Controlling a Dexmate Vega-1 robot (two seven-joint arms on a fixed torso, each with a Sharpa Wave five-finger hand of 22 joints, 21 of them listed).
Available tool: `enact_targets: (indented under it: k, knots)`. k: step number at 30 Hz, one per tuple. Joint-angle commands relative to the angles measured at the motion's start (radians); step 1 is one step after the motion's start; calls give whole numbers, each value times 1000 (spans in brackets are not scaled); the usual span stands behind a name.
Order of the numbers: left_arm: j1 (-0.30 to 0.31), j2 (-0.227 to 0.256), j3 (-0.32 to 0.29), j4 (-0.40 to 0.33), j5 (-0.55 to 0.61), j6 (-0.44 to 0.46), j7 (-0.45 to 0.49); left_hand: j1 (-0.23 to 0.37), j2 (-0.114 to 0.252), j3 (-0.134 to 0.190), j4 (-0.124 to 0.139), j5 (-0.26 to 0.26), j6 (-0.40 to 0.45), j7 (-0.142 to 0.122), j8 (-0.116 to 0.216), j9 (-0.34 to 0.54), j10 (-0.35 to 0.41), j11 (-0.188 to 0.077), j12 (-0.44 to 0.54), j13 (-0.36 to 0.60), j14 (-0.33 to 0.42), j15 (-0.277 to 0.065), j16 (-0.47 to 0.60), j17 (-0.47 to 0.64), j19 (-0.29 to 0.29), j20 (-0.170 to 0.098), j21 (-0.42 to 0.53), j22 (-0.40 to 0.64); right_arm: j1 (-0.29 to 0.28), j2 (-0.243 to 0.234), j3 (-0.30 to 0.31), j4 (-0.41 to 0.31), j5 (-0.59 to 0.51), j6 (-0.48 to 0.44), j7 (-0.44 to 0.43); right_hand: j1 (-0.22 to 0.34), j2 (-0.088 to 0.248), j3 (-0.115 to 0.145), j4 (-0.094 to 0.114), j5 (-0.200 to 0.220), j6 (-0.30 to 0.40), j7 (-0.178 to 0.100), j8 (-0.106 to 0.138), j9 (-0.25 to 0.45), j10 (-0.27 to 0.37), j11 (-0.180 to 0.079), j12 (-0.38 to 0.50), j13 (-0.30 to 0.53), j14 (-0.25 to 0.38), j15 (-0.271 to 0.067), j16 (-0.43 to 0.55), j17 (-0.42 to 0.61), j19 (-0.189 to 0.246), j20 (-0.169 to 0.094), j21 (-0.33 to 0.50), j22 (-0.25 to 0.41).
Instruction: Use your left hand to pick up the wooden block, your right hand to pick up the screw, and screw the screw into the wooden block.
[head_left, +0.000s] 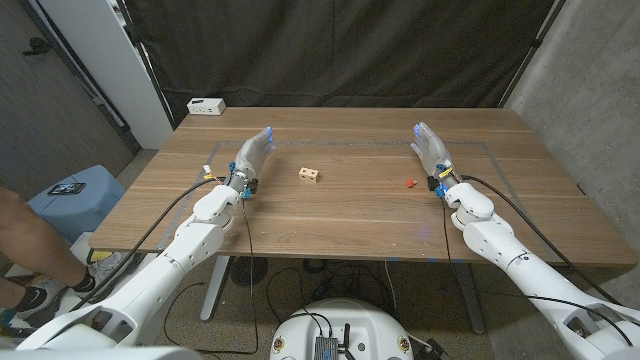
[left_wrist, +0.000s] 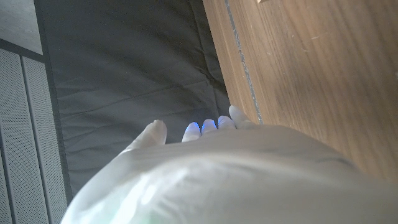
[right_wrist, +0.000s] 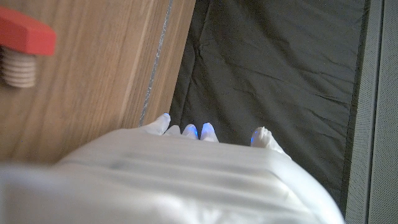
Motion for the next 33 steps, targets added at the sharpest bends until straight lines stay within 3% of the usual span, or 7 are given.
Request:
enact_targets:
  k: [1, 14, 33]
  knots:
    - [18, 39, -10, -41, 18, 8, 7, 9, 15, 4, -6, 7, 10, -5, 1, 2, 1, -10, 5, 5, -2, 3, 5, 4, -5, 1, -3, 2, -4, 6, -9, -14, -16, 6, -12, 9, 7, 7, 1, 5, 6, -3, 7, 4, 0, -8, 7, 1, -6, -18, 7, 4, 1, -55, 4, 3]
    - [5, 126, 11, -118, 126, 57, 28, 23, 8, 4, -33, 10, 3, -19, -3, 1, 5, -26, 3, 5, -9, 3, 2, 4, -7, 2, -19, 2, 24, -2, -18, 0, -39, 1, -6, 11, 6, 8, -1, 4, 5, -3, 7, 4, -1, -8, 7, 1, -7, -18, 8, 4, 1, -55, 5, 3]
    - [-8, 234, 26, -229, 286, 97, 45, 50, 2, 0, -81, 12, -2, -39, -6, 0, 7, -55, -2, 4, -49, 26, -5, 5, -24, 8, -54, 3, 12, -21, -10, -17, -29, -3, 7, 4, 1, 5, 2, 3, 1, -5, 6, 4, -4, -8, 7, 1, -11, -19, 9, 6, 0, -52, 5, 3]
